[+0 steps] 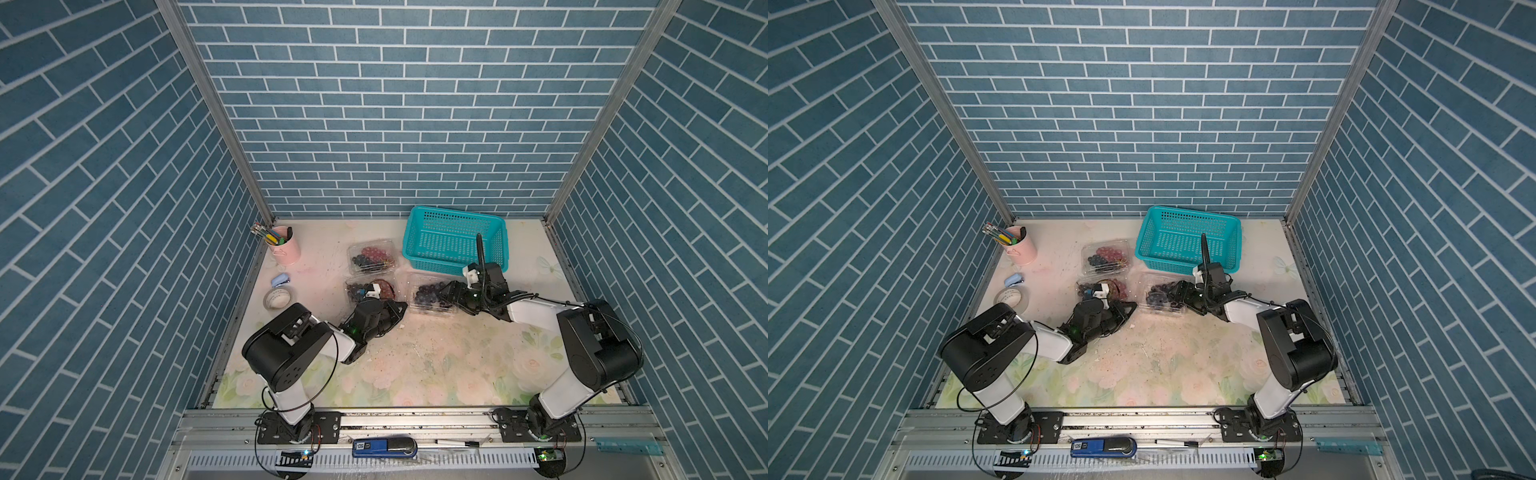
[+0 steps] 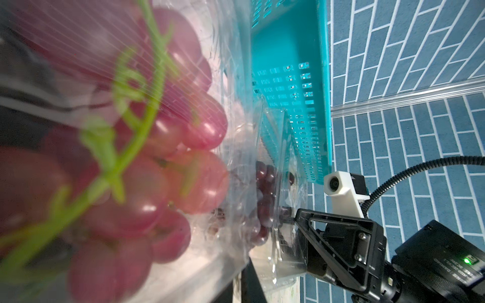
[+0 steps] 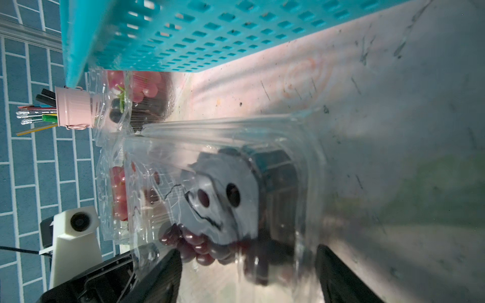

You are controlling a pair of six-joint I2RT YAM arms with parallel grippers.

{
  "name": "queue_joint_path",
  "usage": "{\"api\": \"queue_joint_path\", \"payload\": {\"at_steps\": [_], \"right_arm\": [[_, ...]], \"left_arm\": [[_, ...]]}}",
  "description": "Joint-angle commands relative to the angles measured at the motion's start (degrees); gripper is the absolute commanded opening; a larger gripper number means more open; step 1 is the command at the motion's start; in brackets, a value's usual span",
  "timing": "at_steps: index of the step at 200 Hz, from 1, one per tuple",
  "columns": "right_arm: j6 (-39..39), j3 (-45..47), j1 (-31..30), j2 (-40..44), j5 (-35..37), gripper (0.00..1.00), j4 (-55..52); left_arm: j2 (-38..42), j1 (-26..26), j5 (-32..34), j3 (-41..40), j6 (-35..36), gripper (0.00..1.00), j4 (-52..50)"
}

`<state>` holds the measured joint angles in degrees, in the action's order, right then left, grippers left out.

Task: Pack grapes into containers
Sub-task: Close the packing box at the center of the board.

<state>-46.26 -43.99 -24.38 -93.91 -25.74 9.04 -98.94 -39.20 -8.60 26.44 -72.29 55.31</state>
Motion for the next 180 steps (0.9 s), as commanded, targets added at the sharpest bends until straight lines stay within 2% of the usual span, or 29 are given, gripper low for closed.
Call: {"api": "queue_joint_path", "payload": {"at_steps": [1,19,35,56,97,143,156,180], "right_arm": [[-1.12,0.86,-0.89,-0.84,-0.45,0.81,-0.11],[-0.74,0.53,-0.87,-0.56,-0.36,0.8,-0.67],[0.06,-0.07,-0.84,0.18,-0.02,0.81,-2.01],[1.27,-1.23,-0.75,1.53,0.57,0.8,-4.06],[3.1,-2.6,-0.23,4.35,1.96,0.81,-7.83],[4.95,-2.92,1.67,8.21,2.53,0.82,-10.82],[5.98,-3.33,2.48,9.99,3.12,0.84,-12.74],[9.34,-4.5,4.57,14.44,5.64,0.91,-17.57]], "left_arm": [[-2.09,-0.62,-0.32,-0.21,0.27,0.08,-1.44],[-1.9,-0.61,-0.28,-0.44,0.16,0.09,-1.45],[-0.96,-0.44,-0.18,-0.77,0.44,0.17,-2.38],[1.03,-0.09,-0.18,-1.57,1.11,0.2,-3.73],[8.49,0.26,0.63,-1.83,3.9,0.29,-12.3],[20.06,1.29,2.27,-0.93,8.84,0.47,-26.85],[24.24,1.67,2.91,0.84,13.47,0.54,-33.44],[33.15,2.57,5.96,6.7,23.18,0.72,-49.8]]}}
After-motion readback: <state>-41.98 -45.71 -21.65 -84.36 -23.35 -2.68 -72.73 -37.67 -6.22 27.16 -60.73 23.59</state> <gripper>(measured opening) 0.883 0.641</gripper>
